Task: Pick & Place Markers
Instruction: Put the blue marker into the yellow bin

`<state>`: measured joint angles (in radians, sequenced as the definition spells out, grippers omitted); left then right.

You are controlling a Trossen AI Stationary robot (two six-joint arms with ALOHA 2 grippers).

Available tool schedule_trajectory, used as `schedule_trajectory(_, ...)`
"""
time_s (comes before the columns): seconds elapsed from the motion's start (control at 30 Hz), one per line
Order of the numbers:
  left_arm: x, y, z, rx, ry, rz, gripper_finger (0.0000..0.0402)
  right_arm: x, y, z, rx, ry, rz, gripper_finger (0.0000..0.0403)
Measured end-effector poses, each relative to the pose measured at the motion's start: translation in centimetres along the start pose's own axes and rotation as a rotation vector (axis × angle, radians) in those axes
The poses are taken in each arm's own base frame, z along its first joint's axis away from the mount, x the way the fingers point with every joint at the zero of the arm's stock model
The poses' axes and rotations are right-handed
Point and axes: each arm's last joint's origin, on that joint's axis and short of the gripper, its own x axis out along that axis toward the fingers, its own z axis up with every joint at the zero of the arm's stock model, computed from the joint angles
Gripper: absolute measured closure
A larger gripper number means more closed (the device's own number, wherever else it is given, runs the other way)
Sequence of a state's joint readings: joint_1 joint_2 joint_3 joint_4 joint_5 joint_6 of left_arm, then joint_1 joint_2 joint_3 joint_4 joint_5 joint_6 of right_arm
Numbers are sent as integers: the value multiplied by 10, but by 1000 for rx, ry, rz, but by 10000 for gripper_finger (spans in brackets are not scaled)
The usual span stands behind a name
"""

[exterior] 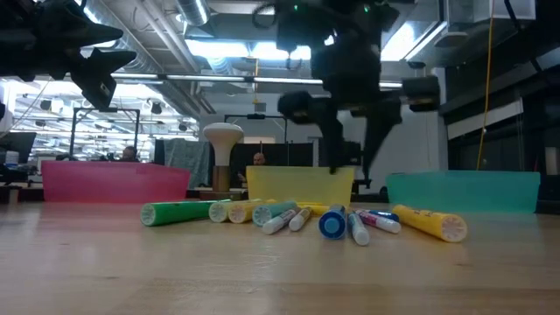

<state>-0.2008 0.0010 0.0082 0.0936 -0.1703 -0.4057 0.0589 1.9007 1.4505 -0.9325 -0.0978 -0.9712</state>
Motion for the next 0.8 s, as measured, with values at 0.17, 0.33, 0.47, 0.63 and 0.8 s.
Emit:
schedule_trajectory(0.17, 0, 0, 0, 0, 0, 0, 258, 8, 5, -7, -8, 21, 29, 240)
schedule_trajectory(0.33, 0, 0, 0, 0, 0, 0, 258, 5, 0, -9, -6, 0, -7, 240)
schedule_trajectory(0.47, 0, 0, 0, 0, 0, 0, 258, -4, -3, -8, 99, -34, -53, 240)
schedule_trajectory(0.63, 0, 0, 0, 0, 0, 0, 258, -14, -3, -8, 460, -59, -97, 240)
schedule_trajectory(0.8, 0, 0, 0, 0, 0, 0, 258, -17, -3, -8, 940, -86, -87, 240)
